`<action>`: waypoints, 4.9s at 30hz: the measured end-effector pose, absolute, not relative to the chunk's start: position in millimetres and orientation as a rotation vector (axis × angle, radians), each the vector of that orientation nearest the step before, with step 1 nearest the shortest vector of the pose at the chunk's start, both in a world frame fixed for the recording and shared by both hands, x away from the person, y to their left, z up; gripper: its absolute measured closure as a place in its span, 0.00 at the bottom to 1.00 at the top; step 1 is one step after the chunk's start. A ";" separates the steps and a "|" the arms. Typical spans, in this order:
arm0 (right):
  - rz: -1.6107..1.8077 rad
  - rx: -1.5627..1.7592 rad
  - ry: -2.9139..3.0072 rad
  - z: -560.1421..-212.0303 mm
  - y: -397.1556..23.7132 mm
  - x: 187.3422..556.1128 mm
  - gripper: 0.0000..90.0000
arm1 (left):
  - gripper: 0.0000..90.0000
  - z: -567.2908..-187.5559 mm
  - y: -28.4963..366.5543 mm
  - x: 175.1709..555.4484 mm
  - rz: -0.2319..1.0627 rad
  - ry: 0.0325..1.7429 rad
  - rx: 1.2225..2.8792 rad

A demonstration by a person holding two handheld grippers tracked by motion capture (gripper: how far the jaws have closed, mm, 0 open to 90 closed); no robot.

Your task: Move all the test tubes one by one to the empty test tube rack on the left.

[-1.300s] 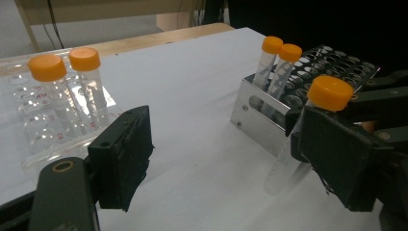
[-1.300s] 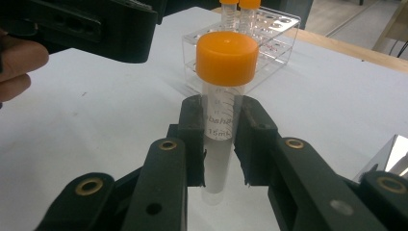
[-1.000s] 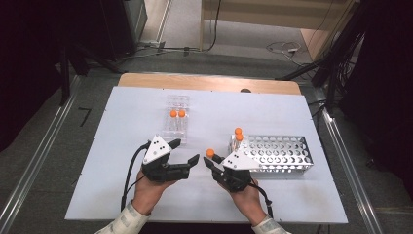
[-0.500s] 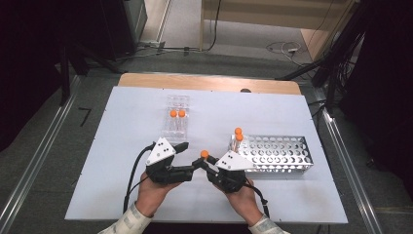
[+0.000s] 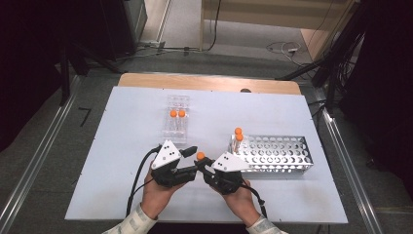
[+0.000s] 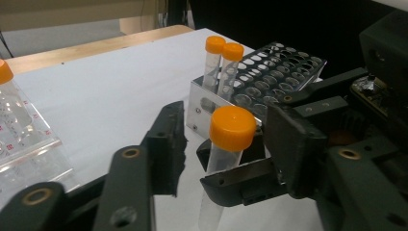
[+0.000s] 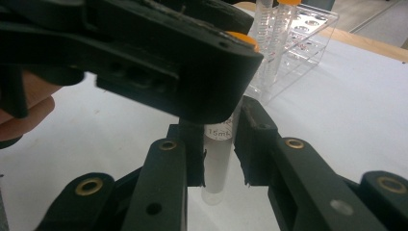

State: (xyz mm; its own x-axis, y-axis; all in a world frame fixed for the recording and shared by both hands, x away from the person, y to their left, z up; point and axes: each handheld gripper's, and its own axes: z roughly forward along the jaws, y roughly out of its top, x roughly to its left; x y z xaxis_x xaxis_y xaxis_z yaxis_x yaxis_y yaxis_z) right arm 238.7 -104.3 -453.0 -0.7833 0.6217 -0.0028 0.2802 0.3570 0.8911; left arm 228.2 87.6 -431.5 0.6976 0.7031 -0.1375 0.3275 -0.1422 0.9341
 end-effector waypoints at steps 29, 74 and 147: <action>1.438 0.792 2.362 -448.3 -113.9 241.0 0.36 | 0.78 -428.9 93.9 238.6 0.381 0.871 1.696; 1.419 0.856 2.274 -439.5 -185.4 214.8 0.24 | 0.78 -386.9 145.3 300.0 0.558 1.065 1.545; 1.361 0.959 2.161 -445.4 -193.0 230.7 0.27 | 0.32 -412.1 126.4 296.9 0.613 1.063 1.627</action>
State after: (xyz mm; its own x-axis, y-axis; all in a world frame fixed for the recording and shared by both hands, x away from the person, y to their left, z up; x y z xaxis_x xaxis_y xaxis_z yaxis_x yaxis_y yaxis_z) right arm 230.7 -193.0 -445.4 -0.6791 0.7338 0.0174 0.3328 0.2868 0.8983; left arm 296.9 126.4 -412.1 0.4743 0.8725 -0.1173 0.3350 -0.0557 0.9406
